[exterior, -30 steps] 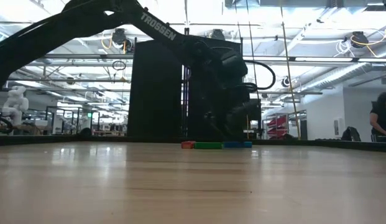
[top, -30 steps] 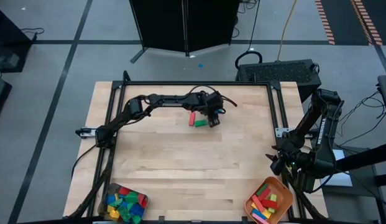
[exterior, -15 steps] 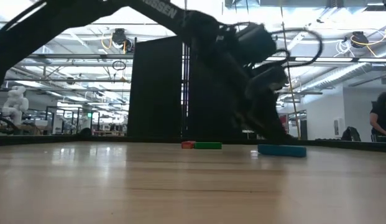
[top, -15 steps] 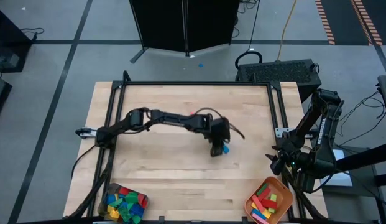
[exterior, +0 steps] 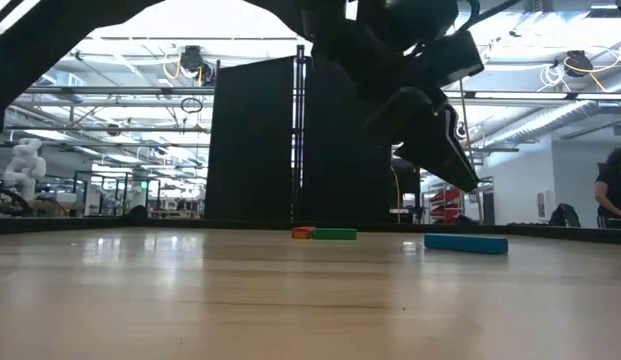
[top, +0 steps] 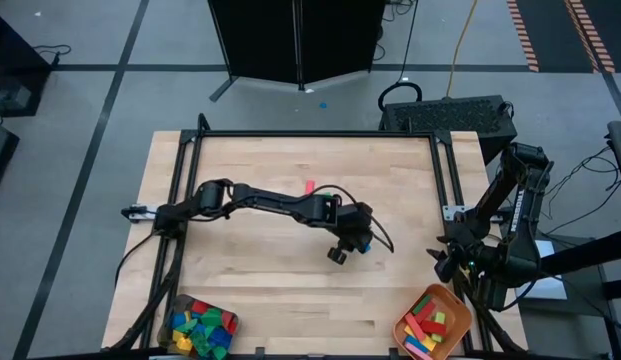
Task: Sort blocks by size
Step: Put the blue rectangular block into the orange bin
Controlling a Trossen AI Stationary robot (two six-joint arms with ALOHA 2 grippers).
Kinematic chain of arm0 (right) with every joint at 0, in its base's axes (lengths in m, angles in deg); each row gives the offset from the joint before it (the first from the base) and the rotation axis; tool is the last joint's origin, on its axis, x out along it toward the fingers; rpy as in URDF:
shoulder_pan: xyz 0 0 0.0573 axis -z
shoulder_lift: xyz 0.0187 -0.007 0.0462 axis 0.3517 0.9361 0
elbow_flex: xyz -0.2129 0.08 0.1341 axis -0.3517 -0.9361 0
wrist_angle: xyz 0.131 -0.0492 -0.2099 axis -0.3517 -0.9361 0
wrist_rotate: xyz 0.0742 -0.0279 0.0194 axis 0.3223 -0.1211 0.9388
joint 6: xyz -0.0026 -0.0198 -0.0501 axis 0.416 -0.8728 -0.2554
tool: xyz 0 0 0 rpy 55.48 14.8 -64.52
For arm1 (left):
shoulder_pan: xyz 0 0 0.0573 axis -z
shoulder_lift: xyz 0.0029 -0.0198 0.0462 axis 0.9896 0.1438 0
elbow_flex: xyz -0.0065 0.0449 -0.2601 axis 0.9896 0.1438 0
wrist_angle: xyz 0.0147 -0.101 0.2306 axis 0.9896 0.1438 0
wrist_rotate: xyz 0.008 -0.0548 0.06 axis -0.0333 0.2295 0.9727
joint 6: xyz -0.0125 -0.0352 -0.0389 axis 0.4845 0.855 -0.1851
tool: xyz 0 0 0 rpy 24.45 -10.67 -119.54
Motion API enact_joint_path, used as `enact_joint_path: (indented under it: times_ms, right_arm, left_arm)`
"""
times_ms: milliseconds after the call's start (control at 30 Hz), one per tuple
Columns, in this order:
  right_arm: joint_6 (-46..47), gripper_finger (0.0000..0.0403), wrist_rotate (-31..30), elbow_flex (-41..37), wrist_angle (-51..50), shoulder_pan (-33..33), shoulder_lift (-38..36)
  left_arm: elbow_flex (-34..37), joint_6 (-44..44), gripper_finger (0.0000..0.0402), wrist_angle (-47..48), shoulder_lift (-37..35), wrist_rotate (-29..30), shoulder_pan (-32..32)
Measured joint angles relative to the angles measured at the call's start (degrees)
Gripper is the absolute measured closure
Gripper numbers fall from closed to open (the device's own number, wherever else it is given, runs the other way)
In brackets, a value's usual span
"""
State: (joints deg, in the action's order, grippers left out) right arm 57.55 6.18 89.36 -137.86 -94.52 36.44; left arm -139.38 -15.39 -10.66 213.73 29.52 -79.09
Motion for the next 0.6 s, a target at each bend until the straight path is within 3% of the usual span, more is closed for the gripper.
enact_joint_path:
  times_ms: [200,500,600]
  right_arm:
    - [0.0,0.0179,0.0,0.0,0.6,0.0,0.0]
    - [-0.4,0.0179,-0.2,0.0,0.5,0.0,0.0]
    - [-0.4,0.0179,-0.2,0.0,0.5,0.0,0.0]
  left_arm:
    - [0.0,-1.8,0.0263,-1.7,2.7,-1.1,-1.8]
    - [0.0,-1.8,0.0222,-1.4,5.6,-10.5,-3.7]
    - [0.1,-1.8,0.0207,-1.4,6.0,-10.3,-3.7]
